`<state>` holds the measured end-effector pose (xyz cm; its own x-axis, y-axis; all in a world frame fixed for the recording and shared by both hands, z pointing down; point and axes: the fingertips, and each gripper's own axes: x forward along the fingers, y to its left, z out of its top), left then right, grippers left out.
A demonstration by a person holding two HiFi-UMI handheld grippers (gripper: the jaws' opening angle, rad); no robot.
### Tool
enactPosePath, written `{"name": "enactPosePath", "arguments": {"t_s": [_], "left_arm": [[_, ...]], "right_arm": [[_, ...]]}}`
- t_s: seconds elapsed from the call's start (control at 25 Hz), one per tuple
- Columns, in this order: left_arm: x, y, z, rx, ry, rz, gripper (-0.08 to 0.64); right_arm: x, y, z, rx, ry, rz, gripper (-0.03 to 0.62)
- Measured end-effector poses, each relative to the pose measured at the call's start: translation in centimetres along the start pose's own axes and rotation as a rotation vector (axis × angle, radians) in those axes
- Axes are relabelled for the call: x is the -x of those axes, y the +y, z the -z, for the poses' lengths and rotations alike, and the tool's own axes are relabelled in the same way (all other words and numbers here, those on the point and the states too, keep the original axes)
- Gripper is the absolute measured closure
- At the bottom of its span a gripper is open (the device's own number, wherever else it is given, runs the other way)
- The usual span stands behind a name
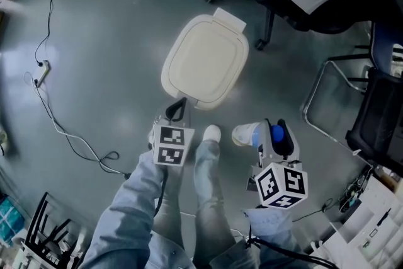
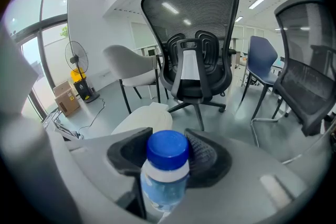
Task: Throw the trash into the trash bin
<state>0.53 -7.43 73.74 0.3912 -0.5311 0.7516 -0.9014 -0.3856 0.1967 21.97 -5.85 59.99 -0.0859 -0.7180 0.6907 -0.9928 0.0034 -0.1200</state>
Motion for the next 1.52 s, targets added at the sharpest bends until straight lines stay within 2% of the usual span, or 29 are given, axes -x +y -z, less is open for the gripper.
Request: {"name": "enactPosePath", "arguments": {"t_s": [0.36, 0.72, 0.96, 1.28, 1.52], "left_arm": [[-0.7, 0.1, 1.3, 0.016, 0.025, -0.004, 0.552], [-0.9, 0.2, 2.2, -0.008, 0.047, -0.003, 0.552], [-0.8, 0.4, 2.0, 0.038, 0.025, 0.015, 0.552], [-0.8, 0.3, 1.7, -0.003, 0.028, 0.025, 0.552], [-0.6, -0.1, 0.4, 0.006, 0.045, 0.057, 0.552]], "right_arm": [[-0.4, -0.2, 0.1, 0.003, 0.01, -0.002, 0.4], [-0.9, -0.1, 0.0, 0.005, 0.017, -0.01, 0.4], [-0.9, 0.6, -0.6, 0.011, 0.01, -0.02, 0.4], [-0.9, 0.0, -0.8, 0.012, 0.008, -0.002, 0.4], [-0.6, 0.3, -1.6, 0.012, -0.002, 0.001, 0.4]]}}
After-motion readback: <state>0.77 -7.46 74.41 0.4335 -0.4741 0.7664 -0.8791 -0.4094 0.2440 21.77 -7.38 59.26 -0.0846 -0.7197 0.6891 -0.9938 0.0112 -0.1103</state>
